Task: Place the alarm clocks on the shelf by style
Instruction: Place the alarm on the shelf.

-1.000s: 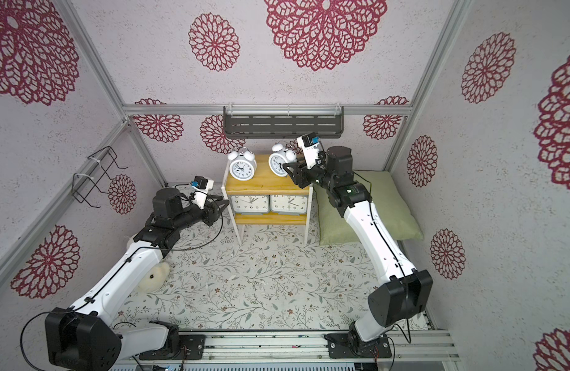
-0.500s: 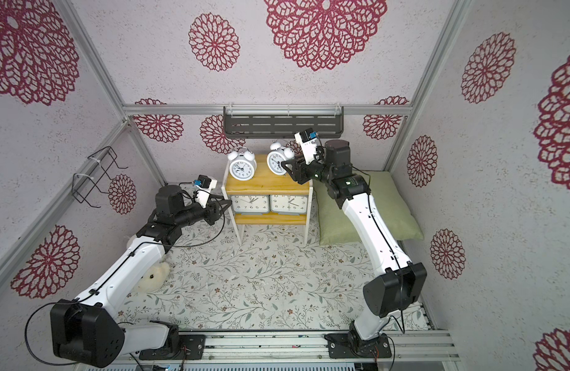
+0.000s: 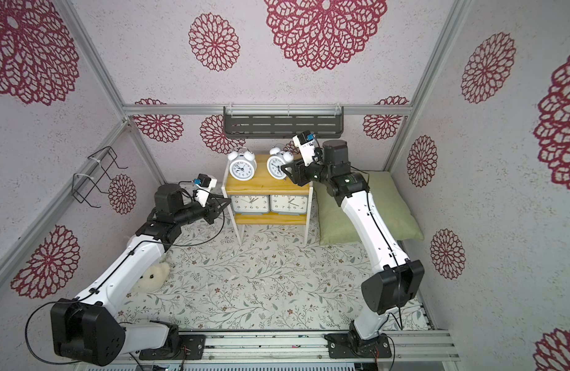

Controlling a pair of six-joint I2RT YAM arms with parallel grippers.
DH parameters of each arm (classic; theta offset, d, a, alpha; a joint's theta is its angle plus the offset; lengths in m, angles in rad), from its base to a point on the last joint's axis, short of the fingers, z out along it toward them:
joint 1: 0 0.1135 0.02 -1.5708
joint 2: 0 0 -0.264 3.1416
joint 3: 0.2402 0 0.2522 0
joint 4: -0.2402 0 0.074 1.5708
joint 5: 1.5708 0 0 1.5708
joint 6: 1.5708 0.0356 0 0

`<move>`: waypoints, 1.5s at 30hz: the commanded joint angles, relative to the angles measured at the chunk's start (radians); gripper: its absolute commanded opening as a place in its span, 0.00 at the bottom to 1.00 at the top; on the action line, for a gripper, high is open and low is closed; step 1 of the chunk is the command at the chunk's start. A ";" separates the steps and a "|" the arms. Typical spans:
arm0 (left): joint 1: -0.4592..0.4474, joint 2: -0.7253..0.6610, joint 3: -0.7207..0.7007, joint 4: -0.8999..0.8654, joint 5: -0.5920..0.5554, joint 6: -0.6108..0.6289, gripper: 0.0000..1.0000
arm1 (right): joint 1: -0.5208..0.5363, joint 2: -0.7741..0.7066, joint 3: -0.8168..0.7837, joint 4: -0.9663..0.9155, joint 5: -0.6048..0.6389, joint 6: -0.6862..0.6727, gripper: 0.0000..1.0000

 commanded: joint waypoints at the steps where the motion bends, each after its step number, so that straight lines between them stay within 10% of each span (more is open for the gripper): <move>1: 0.005 0.004 0.024 -0.012 0.025 0.014 0.23 | -0.005 -0.034 0.044 0.029 -0.015 -0.036 0.21; 26: 0.005 0.007 0.030 -0.024 0.030 0.020 0.23 | -0.005 0.018 0.125 -0.086 -0.022 -0.089 0.34; 45: 0.005 0.016 0.036 -0.032 0.037 0.026 0.23 | -0.005 0.030 0.149 -0.103 -0.017 -0.098 0.74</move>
